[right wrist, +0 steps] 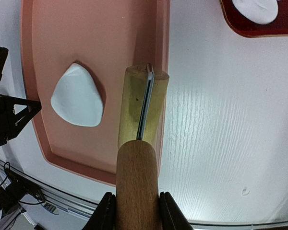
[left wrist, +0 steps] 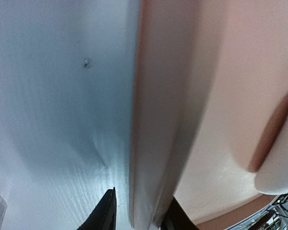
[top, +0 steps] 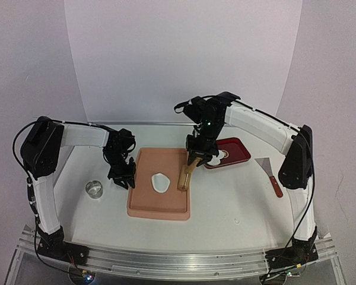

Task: Roll out the dumpling wrappers from the dough

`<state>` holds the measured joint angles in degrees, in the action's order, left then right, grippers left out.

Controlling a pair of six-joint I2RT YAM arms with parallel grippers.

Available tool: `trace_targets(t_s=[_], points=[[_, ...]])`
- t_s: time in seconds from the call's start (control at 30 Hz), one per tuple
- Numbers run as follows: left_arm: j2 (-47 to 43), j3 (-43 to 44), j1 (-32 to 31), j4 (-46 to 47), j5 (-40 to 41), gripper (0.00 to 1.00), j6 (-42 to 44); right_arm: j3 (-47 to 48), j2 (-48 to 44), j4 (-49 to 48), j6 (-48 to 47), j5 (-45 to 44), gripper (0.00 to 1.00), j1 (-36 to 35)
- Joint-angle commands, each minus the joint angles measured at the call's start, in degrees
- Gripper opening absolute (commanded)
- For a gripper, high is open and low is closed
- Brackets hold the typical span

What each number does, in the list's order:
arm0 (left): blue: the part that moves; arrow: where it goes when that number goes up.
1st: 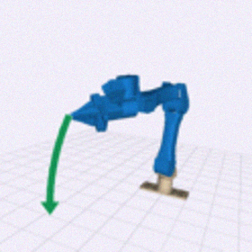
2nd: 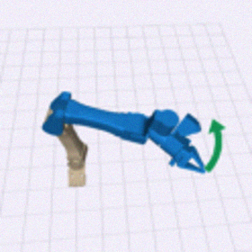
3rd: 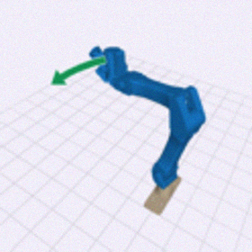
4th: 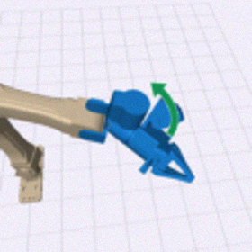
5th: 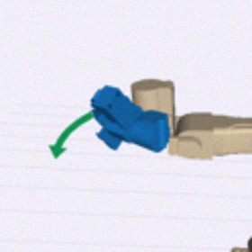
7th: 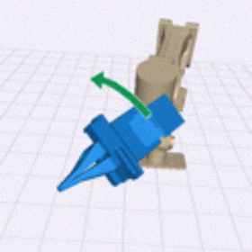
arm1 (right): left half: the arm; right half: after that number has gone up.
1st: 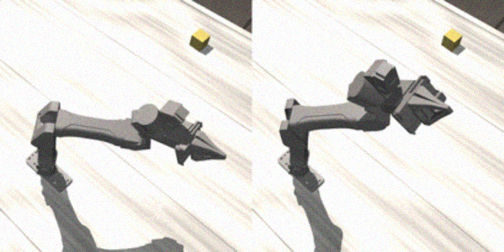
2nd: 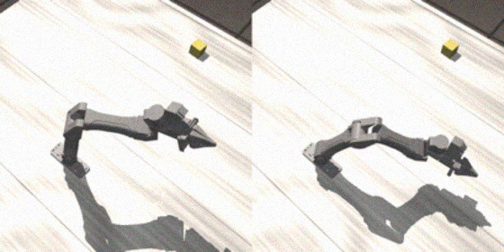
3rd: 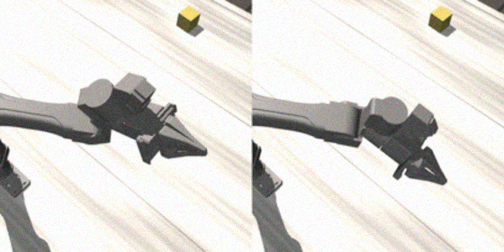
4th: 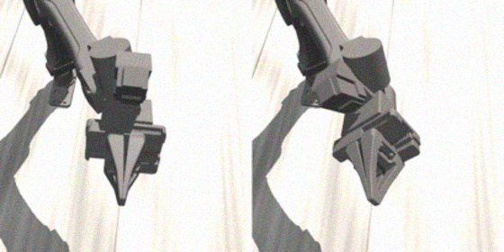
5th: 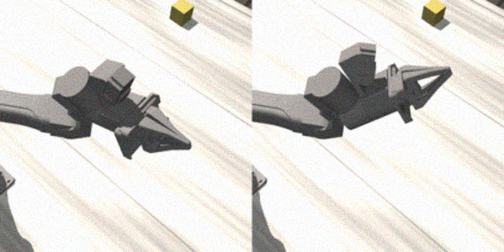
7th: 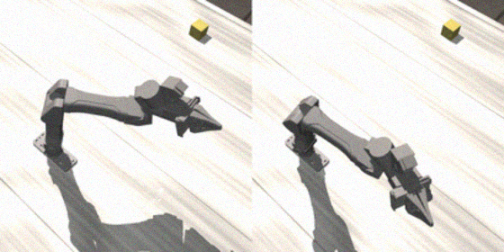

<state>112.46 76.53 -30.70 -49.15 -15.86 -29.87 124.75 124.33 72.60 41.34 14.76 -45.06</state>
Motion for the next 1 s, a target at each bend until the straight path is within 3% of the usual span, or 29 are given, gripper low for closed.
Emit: trace_targets(t_s=[0.0, 0.13, 0.4, 0.53, 0.7, 0.97], points=[[0.31, 3.56, -0.26, -7.52, 2.93, 0.35, 0.43, 2.1, -4.49, 7.44, 7.68, -7.47, 0.0, -3.13], [0.92, 8.59, -0.11, -11.09, 6.75, 0.48, 2.95, 0.76, -8.14, 6.73, 11.18, -9.72, 0.0, -4.12], [6.91, 18.19, 2.38, -12.52, 8.3, 0.49, 7.52, -0.04, -11.99, -3.59, 20.25, -7.86, 0.0, -7.67], [11.97, 23.39, 4.1, -12.36, 9.17, 0.48, 10.33, -2.38, -11.41, -9.23, 23.48, -6.54, 0.0, -9.61], [18.43, 28.14, 5.98, -12.06, 8.53, 0.41, 11.15, -5.1, -11.75, -9.73, 23.19, -6.86, 0.0, -10.51], [15.32, 21.67, 6.08, -10.35, 8.19, 0.33, 5.71, -14.31, -13.17, -13.61, 25.01, -3.71, 0.0, -10.21]])
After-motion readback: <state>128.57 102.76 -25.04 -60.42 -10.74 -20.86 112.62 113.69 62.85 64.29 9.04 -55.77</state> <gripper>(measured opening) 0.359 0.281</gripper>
